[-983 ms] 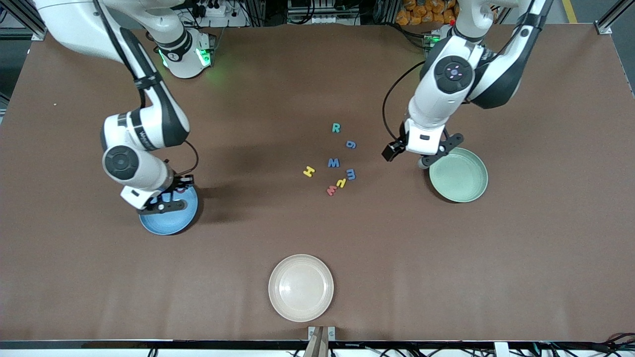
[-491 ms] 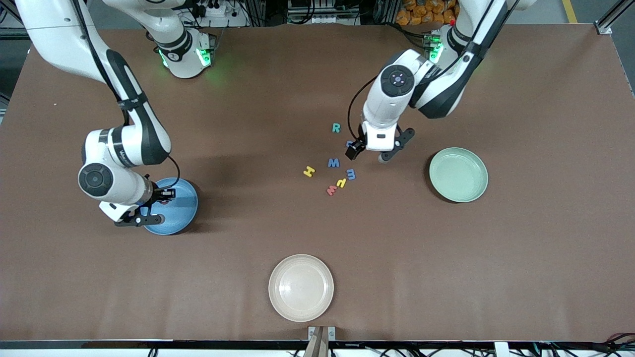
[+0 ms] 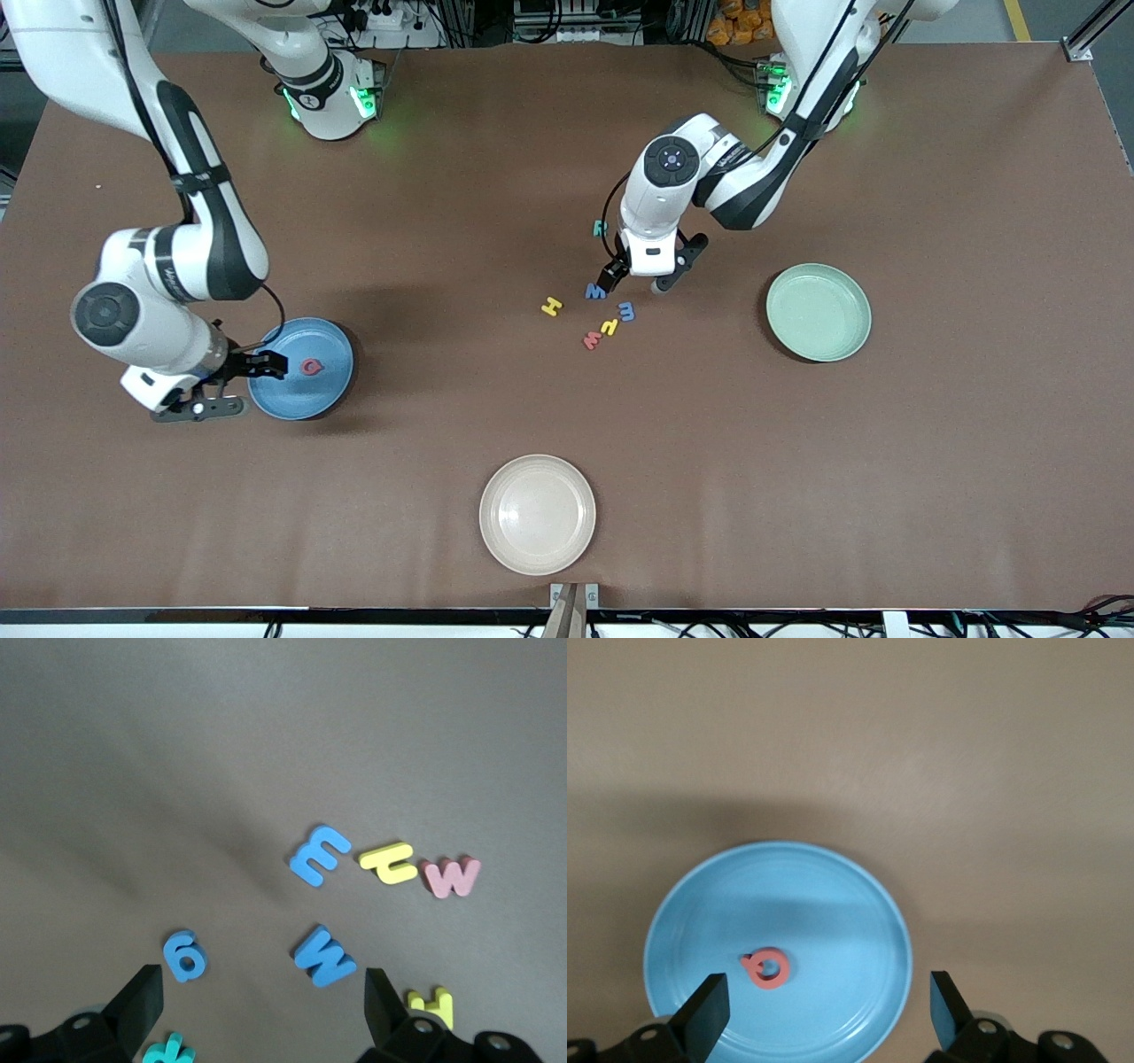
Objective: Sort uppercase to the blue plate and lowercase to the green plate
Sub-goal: 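Release the pink letter on the blue plate while the left gripper reaches the letters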
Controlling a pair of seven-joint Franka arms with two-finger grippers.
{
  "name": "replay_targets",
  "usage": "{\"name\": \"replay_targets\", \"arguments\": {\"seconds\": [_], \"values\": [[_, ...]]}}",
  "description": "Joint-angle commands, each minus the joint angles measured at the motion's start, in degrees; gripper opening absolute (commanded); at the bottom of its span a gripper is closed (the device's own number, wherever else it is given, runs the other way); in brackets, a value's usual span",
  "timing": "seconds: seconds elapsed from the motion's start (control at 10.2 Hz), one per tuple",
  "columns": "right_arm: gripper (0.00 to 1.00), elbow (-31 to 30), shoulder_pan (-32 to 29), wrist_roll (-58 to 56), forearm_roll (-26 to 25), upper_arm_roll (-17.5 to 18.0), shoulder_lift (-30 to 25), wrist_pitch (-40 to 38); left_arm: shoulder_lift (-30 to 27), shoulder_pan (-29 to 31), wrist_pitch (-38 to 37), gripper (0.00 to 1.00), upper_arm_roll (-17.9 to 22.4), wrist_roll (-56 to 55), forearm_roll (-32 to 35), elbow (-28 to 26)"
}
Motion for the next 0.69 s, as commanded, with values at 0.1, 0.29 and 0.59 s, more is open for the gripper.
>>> {"name": "replay_targets", "arguments": {"seconds": [0.1,0.29,0.59], "values": [[1.00,0.0,-1.0,-1.2,4.4,0.9,-5.7,-1.4,1.0,-0.1,0.7,1.00,0.2,-3.7,2.2,-0.4],[1.00,0.0,-1.0,-1.3,8.3,1.0,-10.2,-4.9,0.5,0.0,1.8,1.00,0.2,-5.7,2.2,-3.0],[1.00,0.0,-0.9,-1.3,11.5,1.0,-14.3,-9.7,-0.5,-0.1,4.8,1.00,0.2,-8.4,2.8,-7.2]]}}
